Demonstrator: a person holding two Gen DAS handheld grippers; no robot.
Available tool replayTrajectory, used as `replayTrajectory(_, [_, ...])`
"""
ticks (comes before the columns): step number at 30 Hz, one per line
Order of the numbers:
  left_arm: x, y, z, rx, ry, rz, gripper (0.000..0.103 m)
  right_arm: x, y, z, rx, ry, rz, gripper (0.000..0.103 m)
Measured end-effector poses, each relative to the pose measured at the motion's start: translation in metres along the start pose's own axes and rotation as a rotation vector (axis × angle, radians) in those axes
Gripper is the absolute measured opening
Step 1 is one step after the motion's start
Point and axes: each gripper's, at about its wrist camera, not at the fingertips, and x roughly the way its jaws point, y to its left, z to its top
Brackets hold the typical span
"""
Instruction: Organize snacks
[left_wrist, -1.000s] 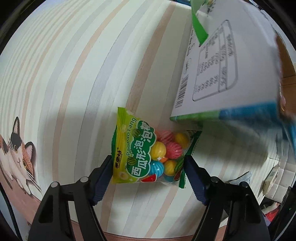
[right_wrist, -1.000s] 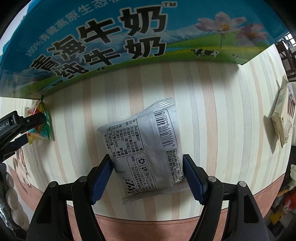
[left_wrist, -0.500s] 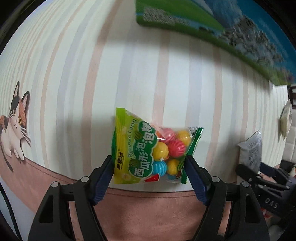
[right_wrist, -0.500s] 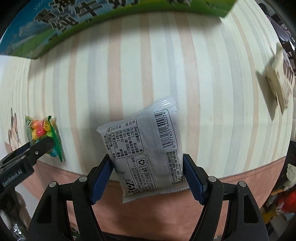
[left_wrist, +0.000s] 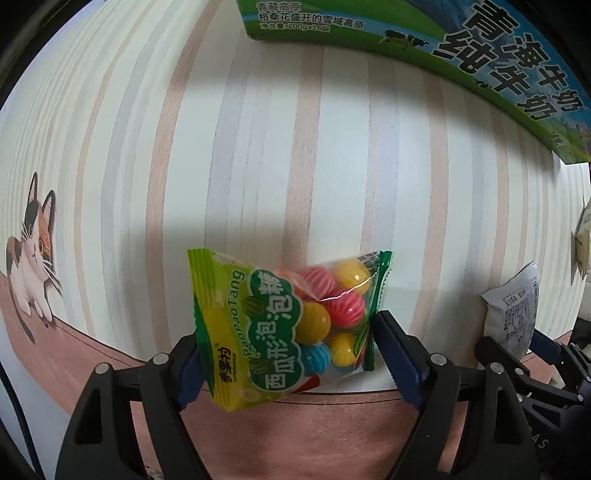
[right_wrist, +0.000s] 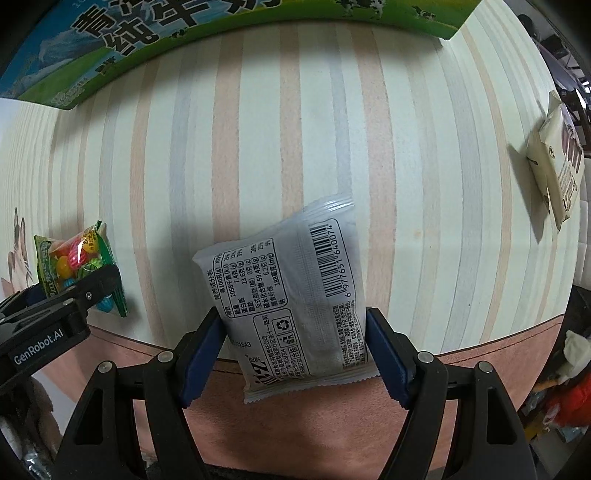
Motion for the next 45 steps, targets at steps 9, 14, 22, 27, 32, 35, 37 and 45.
replayTrajectory(9, [-0.004,0.004,-0.027,0.023,-0.026,0.015,0.060,0.013,0.032,-0.020,-0.044,-0.025,-0.065,0.078])
replayTrajectory(14, [-0.013,-0.002,-0.031,0.037,-0.036,0.025,0.053,0.012,0.038,-0.030,-0.052,-0.040,-0.055,0.078])
replayTrajectory(22, [-0.019,-0.005,-0.046,0.044,-0.044,0.026,0.050,0.007,0.026,-0.043,-0.034,-0.042,0.000,0.077])
replayTrajectory(27, [-0.027,-0.010,-0.058,0.051,-0.050,0.017,0.048,0.002,0.020,-0.055,-0.028,-0.051,0.035,0.077])
replayTrajectory(32, [-0.045,-0.021,-0.071,0.089,-0.067,-0.006,0.047,-0.021,0.014,-0.071,-0.021,-0.083,0.077,0.077])
replayTrajectory(35, [-0.058,-0.027,-0.076,0.107,-0.083,-0.022,0.047,-0.038,0.009,-0.078,-0.014,-0.106,0.103,0.077])
replayTrajectory(37, [-0.068,-0.029,-0.076,0.113,-0.098,-0.033,0.046,-0.050,0.005,-0.081,-0.009,-0.129,0.115,0.077])
replayTrajectory(45, [-0.130,-0.036,-0.069,0.130,-0.177,-0.111,0.046,-0.101,-0.017,-0.094,0.018,-0.195,0.186,0.077])
